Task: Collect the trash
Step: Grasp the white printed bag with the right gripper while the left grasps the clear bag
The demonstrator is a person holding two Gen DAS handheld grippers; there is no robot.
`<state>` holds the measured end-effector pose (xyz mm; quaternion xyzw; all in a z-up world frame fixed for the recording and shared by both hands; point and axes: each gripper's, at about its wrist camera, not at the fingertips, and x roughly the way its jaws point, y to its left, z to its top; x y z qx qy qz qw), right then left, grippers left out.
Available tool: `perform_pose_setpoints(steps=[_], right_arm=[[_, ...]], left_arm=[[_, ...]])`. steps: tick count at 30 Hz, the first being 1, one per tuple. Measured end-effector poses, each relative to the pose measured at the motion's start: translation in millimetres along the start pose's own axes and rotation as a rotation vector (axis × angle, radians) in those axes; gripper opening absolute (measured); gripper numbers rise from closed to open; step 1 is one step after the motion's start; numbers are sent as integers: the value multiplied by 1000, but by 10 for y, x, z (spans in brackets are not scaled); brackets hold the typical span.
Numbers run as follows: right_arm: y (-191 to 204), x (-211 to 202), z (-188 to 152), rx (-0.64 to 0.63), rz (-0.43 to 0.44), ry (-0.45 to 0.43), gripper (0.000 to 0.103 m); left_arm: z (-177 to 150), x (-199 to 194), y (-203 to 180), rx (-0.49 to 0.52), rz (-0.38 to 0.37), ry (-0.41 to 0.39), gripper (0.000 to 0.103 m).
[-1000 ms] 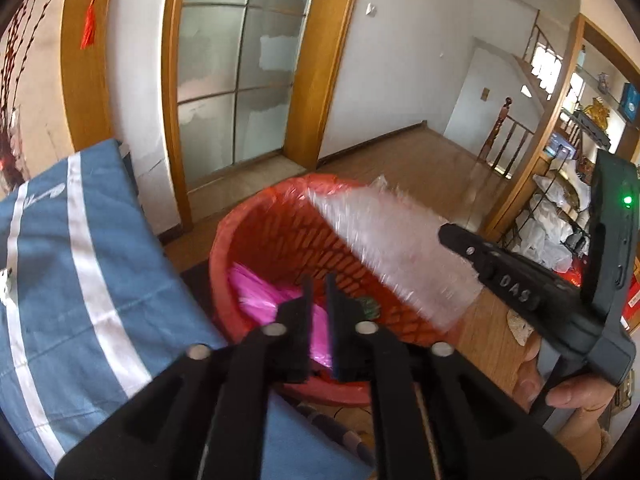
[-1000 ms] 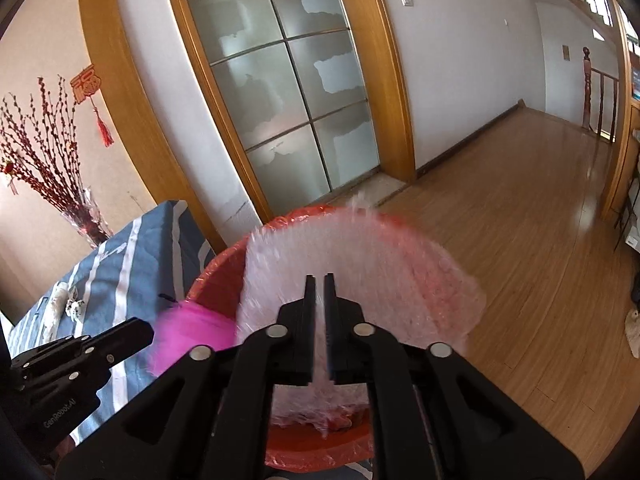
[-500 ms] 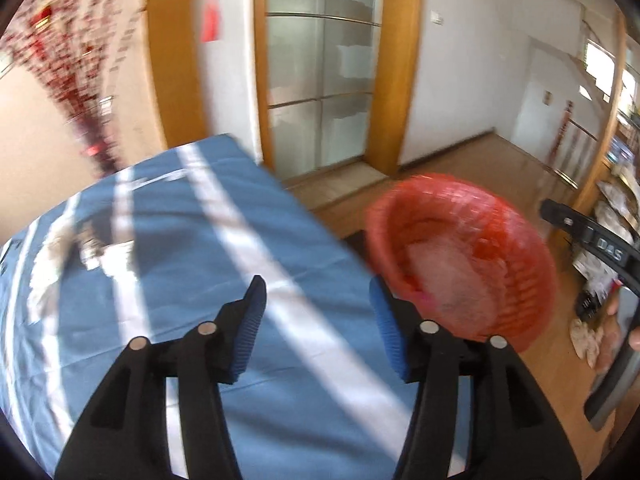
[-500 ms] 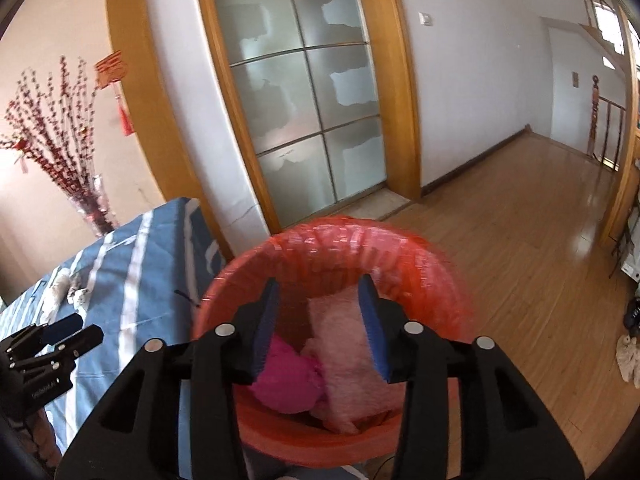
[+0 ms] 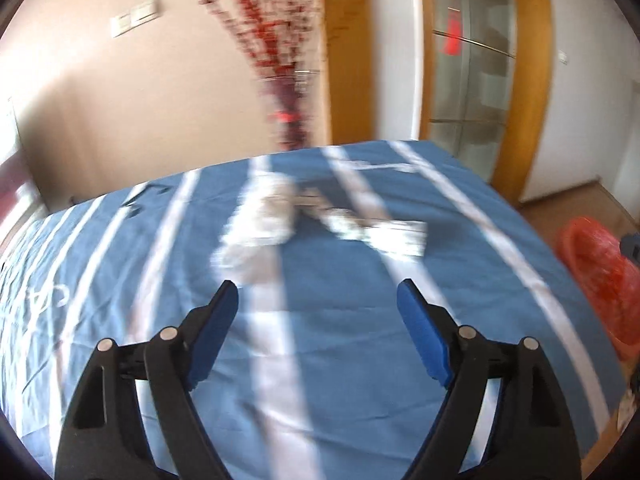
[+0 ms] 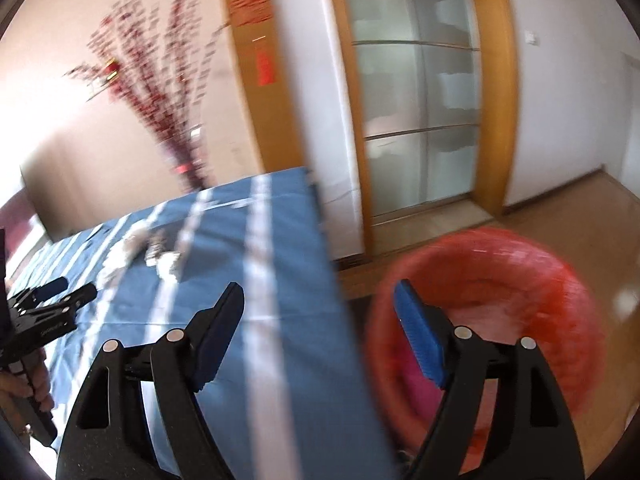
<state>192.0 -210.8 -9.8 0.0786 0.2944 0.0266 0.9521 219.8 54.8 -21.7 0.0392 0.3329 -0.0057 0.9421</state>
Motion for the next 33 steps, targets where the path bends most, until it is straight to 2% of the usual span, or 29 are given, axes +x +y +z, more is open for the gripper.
perform_pose_setpoints(steps=[3, 7, 11, 14, 23, 24, 26, 27, 28, 29, 33], right_arm=[[454, 237, 64, -71, 53, 34, 77], [893, 542, 118, -101, 131, 89, 72], [1289, 928, 199, -129, 176, 145, 63], [1524, 1183, 258, -152, 187, 172, 57], [1844, 1798, 278, -180, 159, 270, 57], [1857, 1841, 256, -194, 150, 285, 55], [1872, 1903, 218, -218, 132, 313, 43], [1859, 1880, 230, -216, 128, 301, 40], [1853, 1871, 230, -223, 120, 299, 24], [1837, 1851, 232, -231, 107, 296, 18], [1650, 1715, 216, -196, 93, 272, 14]], left_arm=[[6, 30, 286, -27, 58, -10, 81], [6, 97, 617, -58, 115, -17, 81], [-4, 178, 931, -136, 89, -4, 81], [0, 226, 1105, -181, 78, 2, 81], [64, 333, 1343, -226, 104, 11, 82], [72, 342, 1347, -225, 104, 12, 82], [93, 370, 1331, -218, 101, 12, 82], [105, 386, 1312, -214, 100, 12, 82], [119, 399, 1283, -209, 101, 11, 82], [139, 420, 1235, -200, 98, 10, 82], [220, 535, 1023, -160, 78, 15, 82]])
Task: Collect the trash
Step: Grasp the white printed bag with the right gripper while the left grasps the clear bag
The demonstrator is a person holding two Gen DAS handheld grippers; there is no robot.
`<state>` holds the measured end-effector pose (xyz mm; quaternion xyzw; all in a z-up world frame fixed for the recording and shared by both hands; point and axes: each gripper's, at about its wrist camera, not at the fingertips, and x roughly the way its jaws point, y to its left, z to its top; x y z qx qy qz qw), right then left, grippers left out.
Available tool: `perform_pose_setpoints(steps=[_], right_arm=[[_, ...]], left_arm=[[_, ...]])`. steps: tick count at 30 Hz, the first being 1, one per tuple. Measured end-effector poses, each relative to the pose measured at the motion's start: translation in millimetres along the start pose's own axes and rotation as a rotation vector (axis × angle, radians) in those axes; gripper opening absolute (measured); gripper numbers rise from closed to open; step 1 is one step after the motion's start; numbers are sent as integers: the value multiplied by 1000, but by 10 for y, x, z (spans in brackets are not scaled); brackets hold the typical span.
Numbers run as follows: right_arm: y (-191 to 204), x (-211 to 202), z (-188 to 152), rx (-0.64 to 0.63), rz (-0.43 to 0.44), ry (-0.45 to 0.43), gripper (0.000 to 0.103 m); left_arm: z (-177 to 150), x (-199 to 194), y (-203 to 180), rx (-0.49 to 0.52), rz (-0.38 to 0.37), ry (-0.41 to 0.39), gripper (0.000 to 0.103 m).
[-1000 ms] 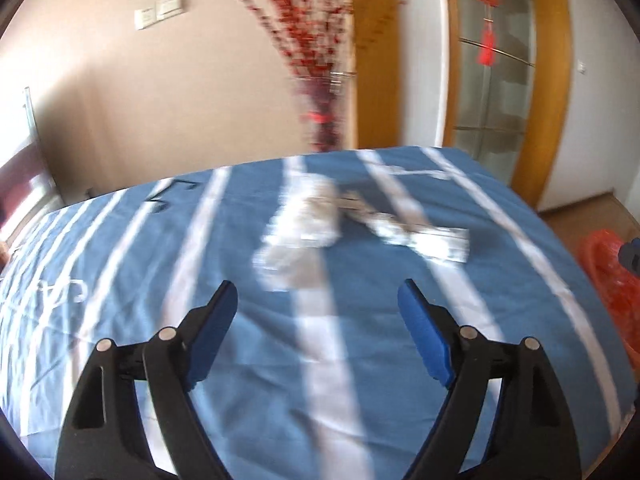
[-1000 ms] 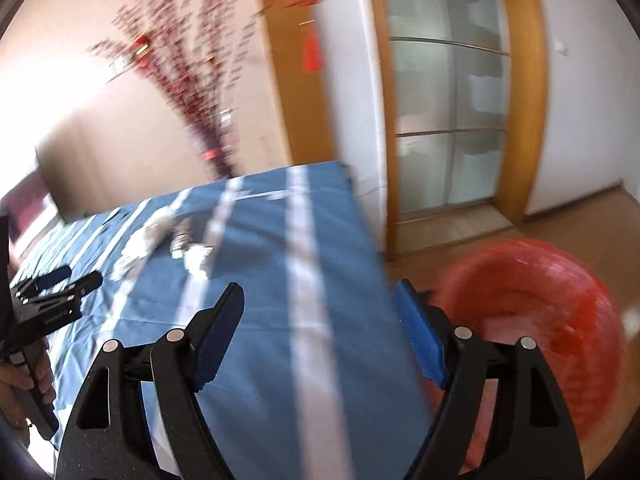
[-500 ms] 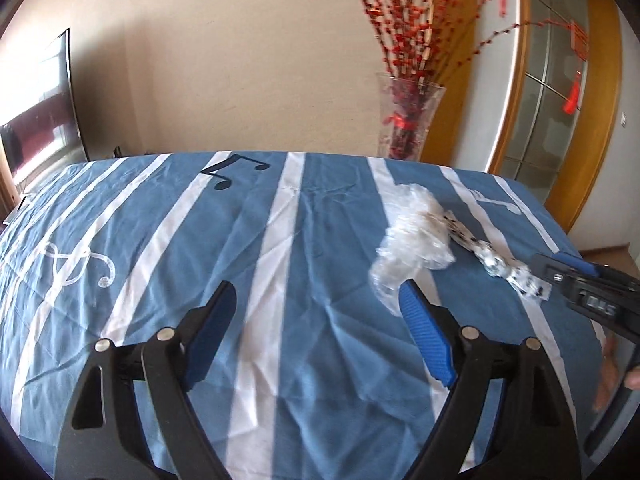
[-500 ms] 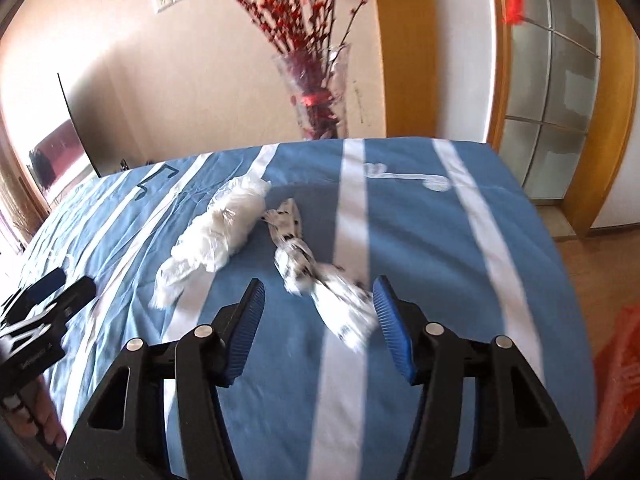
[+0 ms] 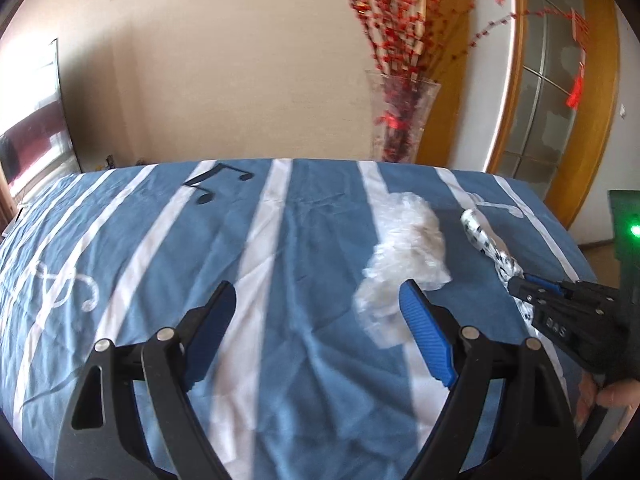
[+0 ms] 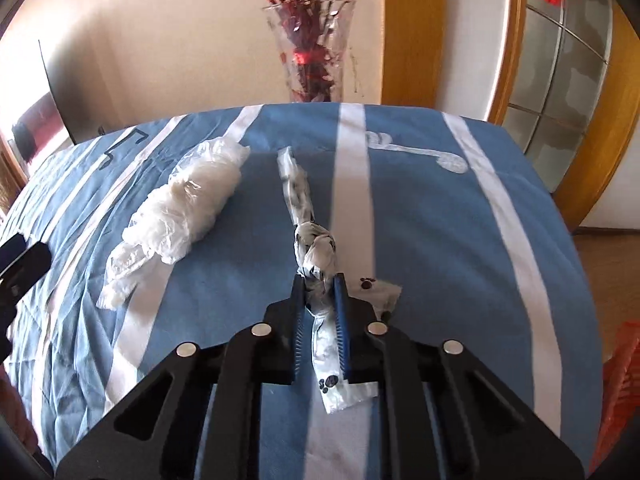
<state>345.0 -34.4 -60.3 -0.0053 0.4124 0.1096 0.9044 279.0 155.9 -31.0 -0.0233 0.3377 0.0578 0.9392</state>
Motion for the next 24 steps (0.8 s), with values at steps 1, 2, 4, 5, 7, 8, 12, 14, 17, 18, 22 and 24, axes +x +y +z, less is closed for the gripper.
perform_pose_setpoints(steps=[1, 2, 4, 5, 7, 8, 12, 14, 17, 18, 22, 24], right_arm=[[-52, -37, -24, 13, -6, -9, 14], [-126, -97, -66, 29, -16, -21, 14], [-266, -213, -143, 58, -29, -42, 14], [-328, -252, -170, 70, -31, -48, 14], [-472, -353, -240, 103, -33, -60, 14], [-535, -396, -271, 118, -30, -63, 14], [-692, -495, -360, 150, -20, -69, 14], [-730, -524, -393, 150, -14, -68, 14], [-752, -547, -436, 153, 8, -63, 14], [-751, -552, -451, 151, 12, -64, 14], [-744, -570, -486, 156, 24, -66, 14], [-759, -611, -498, 157, 26, -71, 14]], left_arm=[[12, 36, -62, 11, -6, 5, 82], [29, 86, -153, 25, -13, 15, 82], [60, 155, -291, 43, -29, 26, 82], [87, 202, -376, 53, -37, 29, 82], [143, 298, -523, 73, -36, 28, 82], [166, 336, -572, 81, -35, 27, 82], [268, 574, -743, 112, -7, 45, 82], [303, 725, -759, 96, -1, 79, 82], [322, 899, -741, 68, 6, 123, 80], [324, 938, -745, 62, -3, 144, 75], [321, 1028, -722, 35, -23, 188, 55], [321, 1008, -713, 27, -31, 178, 43]])
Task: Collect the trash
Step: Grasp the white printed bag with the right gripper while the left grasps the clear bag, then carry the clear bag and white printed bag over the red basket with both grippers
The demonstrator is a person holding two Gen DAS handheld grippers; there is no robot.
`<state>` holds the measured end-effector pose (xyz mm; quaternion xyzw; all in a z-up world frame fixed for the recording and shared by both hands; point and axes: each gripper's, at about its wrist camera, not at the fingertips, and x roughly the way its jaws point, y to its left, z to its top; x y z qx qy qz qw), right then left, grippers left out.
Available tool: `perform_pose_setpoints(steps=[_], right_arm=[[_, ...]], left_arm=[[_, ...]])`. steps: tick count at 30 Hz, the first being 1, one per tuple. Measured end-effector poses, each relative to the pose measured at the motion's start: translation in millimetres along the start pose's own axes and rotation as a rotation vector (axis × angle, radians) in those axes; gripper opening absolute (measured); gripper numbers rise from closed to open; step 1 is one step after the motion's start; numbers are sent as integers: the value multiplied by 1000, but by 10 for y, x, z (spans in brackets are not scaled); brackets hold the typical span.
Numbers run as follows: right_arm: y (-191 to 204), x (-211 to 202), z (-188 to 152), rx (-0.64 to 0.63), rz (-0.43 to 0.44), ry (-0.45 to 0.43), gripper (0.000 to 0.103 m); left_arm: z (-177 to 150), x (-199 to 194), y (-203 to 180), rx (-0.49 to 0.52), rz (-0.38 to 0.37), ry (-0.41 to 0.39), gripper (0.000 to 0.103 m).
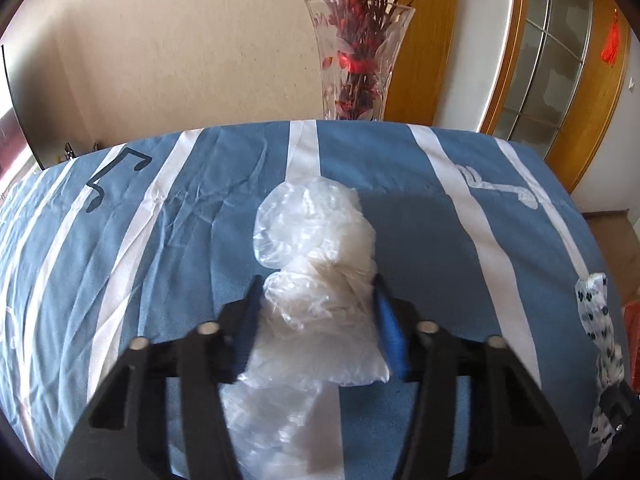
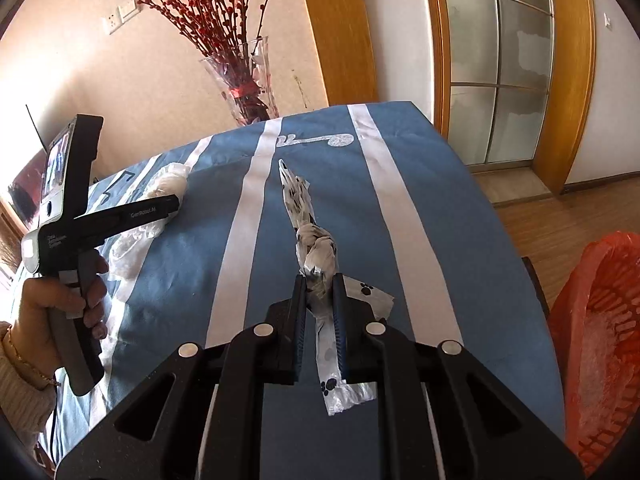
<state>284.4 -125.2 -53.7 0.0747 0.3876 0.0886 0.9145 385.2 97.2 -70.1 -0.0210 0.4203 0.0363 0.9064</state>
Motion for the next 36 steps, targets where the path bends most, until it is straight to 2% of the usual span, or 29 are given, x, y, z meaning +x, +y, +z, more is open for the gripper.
perform_pose_setpoints(steps=[3, 8, 21, 36], right_arm=[[-19, -60, -14, 4, 1, -8, 14], [-46, -199, -45, 11, -2, -23, 14], [-21, -770, -109, -8, -4, -113, 14], [-296, -1453, -292, 20, -56, -214, 14]], left_arm=[[-48, -96, -45, 28, 3, -31, 37], [-131, -314, -115, 55, 4, -71, 34], [-345, -1292, -467, 137, -42, -217, 34], [-672, -2044, -991, 228, -134, -299, 34]])
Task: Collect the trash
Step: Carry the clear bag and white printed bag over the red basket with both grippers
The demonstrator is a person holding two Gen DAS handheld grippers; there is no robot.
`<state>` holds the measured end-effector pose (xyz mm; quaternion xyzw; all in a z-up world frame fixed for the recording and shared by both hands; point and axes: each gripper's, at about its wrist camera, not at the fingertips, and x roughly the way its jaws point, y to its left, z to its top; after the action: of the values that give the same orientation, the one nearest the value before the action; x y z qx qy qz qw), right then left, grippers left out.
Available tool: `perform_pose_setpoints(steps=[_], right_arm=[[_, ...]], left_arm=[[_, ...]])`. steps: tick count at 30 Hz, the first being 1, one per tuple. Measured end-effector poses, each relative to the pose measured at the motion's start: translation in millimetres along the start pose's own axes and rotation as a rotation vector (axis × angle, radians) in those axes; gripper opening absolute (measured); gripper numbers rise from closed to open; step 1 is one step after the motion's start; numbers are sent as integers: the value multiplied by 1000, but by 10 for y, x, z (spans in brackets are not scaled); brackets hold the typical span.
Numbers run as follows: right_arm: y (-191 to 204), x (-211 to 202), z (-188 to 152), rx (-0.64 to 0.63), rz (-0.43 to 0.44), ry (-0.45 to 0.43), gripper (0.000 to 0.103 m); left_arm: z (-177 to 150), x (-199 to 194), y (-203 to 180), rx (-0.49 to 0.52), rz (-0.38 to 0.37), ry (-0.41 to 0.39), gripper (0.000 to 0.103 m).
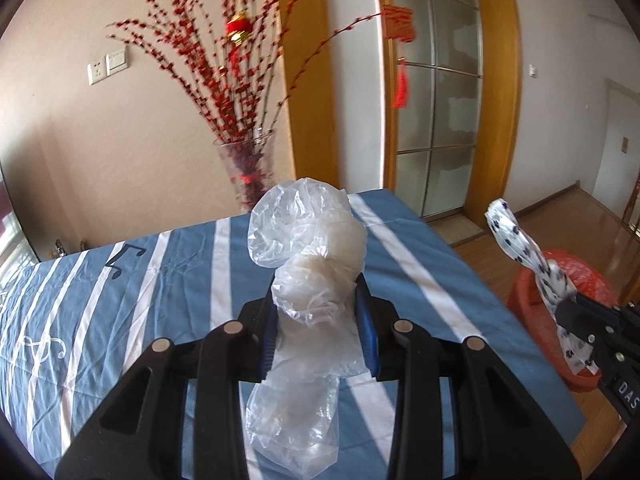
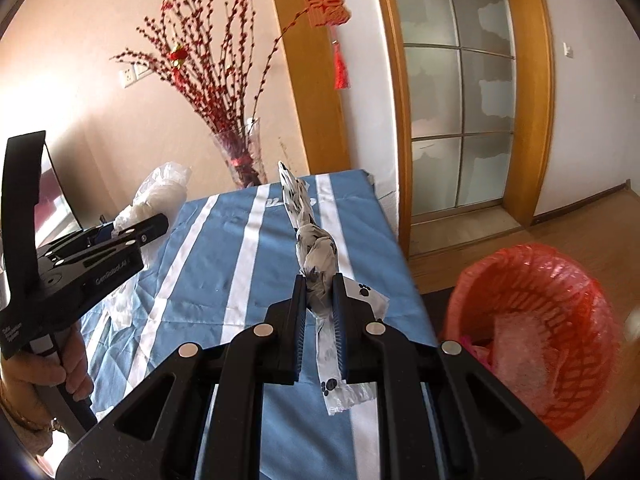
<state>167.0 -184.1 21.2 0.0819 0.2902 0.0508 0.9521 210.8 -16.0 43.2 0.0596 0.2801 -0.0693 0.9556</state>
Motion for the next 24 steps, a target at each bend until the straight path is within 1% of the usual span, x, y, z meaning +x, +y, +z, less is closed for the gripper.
perform_pose_setpoints(steps=[7, 15, 24], right_arm=[[-271, -204, -36, 33, -43, -19, 14], [-664, -336, -108, 90, -104, -21, 14], [-1067, -452, -225, 142, -154, -26, 14]], left_arm=[[-11, -147, -323, 27, -53, -9, 34], [-76, -169, -703, 49, -128, 17, 35], [-112, -177, -1261, 85, -227, 38, 35]])
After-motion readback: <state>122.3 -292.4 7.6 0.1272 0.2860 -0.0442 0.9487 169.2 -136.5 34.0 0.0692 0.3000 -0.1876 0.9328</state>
